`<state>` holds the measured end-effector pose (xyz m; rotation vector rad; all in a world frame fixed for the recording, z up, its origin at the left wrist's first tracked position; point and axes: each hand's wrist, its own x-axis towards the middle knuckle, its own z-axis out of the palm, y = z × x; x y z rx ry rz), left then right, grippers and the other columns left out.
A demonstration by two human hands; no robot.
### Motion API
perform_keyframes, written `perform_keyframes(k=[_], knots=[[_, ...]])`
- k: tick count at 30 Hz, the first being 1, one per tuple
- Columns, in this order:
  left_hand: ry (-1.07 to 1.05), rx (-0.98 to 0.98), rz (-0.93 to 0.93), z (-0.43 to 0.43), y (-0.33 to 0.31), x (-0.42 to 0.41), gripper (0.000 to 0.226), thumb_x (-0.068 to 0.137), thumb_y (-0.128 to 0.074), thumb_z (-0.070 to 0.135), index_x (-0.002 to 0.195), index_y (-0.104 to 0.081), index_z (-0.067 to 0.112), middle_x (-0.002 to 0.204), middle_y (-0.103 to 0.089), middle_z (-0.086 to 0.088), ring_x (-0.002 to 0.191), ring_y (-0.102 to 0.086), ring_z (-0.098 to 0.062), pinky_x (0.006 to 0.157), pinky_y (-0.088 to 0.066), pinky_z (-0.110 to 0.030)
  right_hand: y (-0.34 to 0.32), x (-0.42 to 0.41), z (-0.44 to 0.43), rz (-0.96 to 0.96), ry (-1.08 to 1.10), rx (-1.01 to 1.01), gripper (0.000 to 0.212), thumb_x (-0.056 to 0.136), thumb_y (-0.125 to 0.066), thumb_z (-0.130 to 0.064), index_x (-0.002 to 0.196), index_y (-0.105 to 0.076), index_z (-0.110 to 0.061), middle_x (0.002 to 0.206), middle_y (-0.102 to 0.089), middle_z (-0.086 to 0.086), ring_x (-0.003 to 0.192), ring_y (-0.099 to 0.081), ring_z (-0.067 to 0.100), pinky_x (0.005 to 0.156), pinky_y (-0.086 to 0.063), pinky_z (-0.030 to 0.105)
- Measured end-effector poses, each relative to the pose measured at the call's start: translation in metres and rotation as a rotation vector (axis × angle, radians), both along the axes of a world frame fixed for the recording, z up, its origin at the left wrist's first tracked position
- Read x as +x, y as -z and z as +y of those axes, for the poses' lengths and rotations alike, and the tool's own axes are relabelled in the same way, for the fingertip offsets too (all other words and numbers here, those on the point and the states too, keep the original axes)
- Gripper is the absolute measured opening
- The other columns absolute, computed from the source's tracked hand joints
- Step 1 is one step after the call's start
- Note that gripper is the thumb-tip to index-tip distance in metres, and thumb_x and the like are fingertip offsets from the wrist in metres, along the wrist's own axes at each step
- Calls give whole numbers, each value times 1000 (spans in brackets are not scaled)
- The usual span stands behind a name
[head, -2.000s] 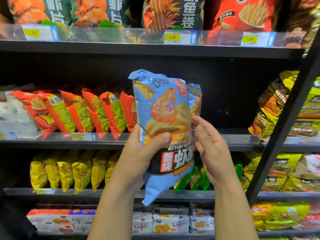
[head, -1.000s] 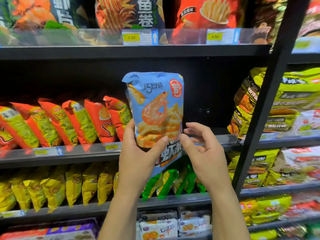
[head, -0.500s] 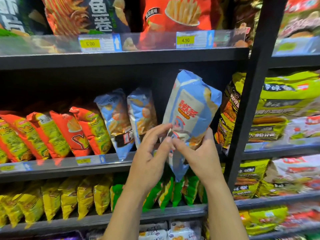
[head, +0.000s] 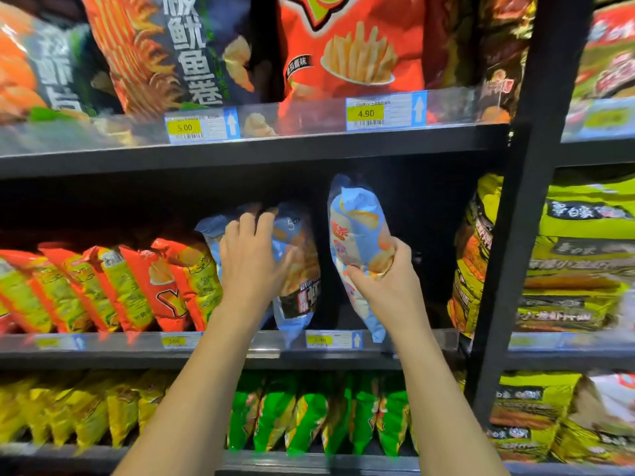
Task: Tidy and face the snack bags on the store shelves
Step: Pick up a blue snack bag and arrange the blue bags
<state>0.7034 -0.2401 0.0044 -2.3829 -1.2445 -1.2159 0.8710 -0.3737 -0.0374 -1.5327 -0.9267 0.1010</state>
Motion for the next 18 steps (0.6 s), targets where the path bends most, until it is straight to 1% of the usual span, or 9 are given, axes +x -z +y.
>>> perform_keyframes(k=[2,4,5,6,8,10,14,16,18], knots=[[-33,13,10,0,1,1,61,89,-81,40,134,-56,8,119,-58,-14,109,-53,-38,93,-46,-50,-3,5,16,-25,24,-48,57,80,-85,-40,118,-44,-31,116,-65,-7,105,-65,14,86,-56,33],[-68,22,11,-1,2,0,59,89,-81,39,132,-57,7,115,-60,-14,107,-56,-39,90,-47,-50,-6,6,31,-48,35,-96,53,79,-84,-45,112,-46,-25,113,-64,-3,105,-65,20,88,-58,44],[-80,22,11,-2,2,-1,58,89,-81,40,132,-58,7,114,-61,-14,106,-57,-39,89,-47,-50,-7,7,37,-62,37,-119,54,80,-82,-46,113,-47,-22,114,-63,-1,107,-64,23,89,-57,47],[-90,16,11,-1,2,-2,58,90,-80,41,132,-57,8,114,-61,-13,107,-58,-38,89,-47,-50,-8,6,42,-86,40,-152,57,81,-81,-47,118,-48,-19,117,-62,2,110,-62,25,90,-57,48],[-111,-14,10,-1,1,-4,59,91,-77,45,134,-56,10,118,-60,-11,111,-57,-36,93,-46,-48,-5,3,48,-141,46,-243,66,84,-78,-47,132,-47,-13,122,-59,6,115,-58,29,92,-56,46],[-129,-40,8,-1,1,-5,61,93,-75,48,137,-53,12,123,-60,-10,117,-55,-34,98,-45,-47,5,0,50,-157,39,-290,72,85,-77,-47,138,-44,-10,123,-57,8,116,-56,30,91,-55,46],[-143,-54,13,-3,1,-4,62,93,-75,47,139,-52,12,126,-59,-10,120,-54,-34,100,-44,-46,22,-5,46,-196,19,-321,70,86,-77,-49,135,-41,-15,123,-51,5,115,-52,23,88,-58,45],[-149,-64,16,-5,0,-4,62,94,-74,48,139,-52,12,127,-59,-11,120,-54,-33,100,-45,-46,21,-5,46,-208,9,-336,68,86,-77,-49,132,-41,-15,124,-50,4,116,-50,23,90,-57,46],[-144,-77,10,-7,-1,-3,63,94,-74,48,140,-51,12,127,-59,-11,120,-55,-33,99,-46,-45,17,-4,44,-220,-9,-364,72,85,-76,-53,134,-39,-15,126,-49,5,119,-49,24,93,-56,46]])
